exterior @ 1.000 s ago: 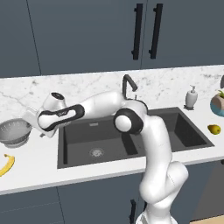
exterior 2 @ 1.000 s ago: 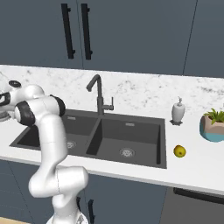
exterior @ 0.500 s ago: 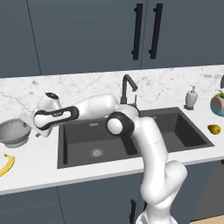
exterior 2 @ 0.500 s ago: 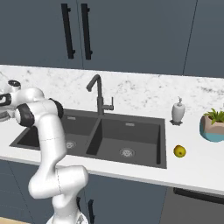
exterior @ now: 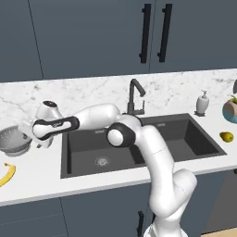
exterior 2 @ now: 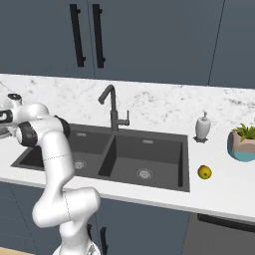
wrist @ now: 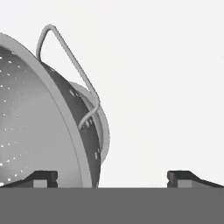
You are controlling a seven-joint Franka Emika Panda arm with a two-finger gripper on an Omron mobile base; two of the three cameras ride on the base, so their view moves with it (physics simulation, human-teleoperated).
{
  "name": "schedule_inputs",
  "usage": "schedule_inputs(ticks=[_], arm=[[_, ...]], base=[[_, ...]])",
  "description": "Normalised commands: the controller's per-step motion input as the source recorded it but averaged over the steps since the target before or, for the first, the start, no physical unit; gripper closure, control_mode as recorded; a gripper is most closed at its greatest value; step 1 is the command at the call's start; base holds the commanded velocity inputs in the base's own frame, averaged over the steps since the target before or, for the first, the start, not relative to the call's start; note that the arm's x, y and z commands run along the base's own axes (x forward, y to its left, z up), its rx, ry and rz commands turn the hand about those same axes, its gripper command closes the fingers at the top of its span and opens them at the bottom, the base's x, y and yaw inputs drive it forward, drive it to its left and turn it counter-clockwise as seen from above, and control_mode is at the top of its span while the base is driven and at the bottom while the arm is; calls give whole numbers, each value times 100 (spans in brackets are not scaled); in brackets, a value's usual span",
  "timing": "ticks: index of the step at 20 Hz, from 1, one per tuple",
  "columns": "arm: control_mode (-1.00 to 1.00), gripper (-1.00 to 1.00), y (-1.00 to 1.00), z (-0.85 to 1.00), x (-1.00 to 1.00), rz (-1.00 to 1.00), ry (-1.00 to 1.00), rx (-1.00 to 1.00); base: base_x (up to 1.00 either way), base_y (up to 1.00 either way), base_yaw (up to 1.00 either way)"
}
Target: Put the colander in the sink, put the banana, pear in the colander, and turn on the sink faucet and pour water over the colander.
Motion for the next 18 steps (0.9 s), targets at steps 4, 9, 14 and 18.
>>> schedule_inputs(ticks=[4, 9, 14, 18], arm=[[-100, -100, 8, -25, 4, 0, 0, -8], [-100, 100, 6, -5, 24, 0, 0, -2], [-100, 100, 0, 0, 20, 0, 1, 0], [-100, 100, 0, 0, 14, 0, 0, 0]], base=[[0, 0, 0], [0, 0, 0], [0, 0, 0], [0, 0, 0]])
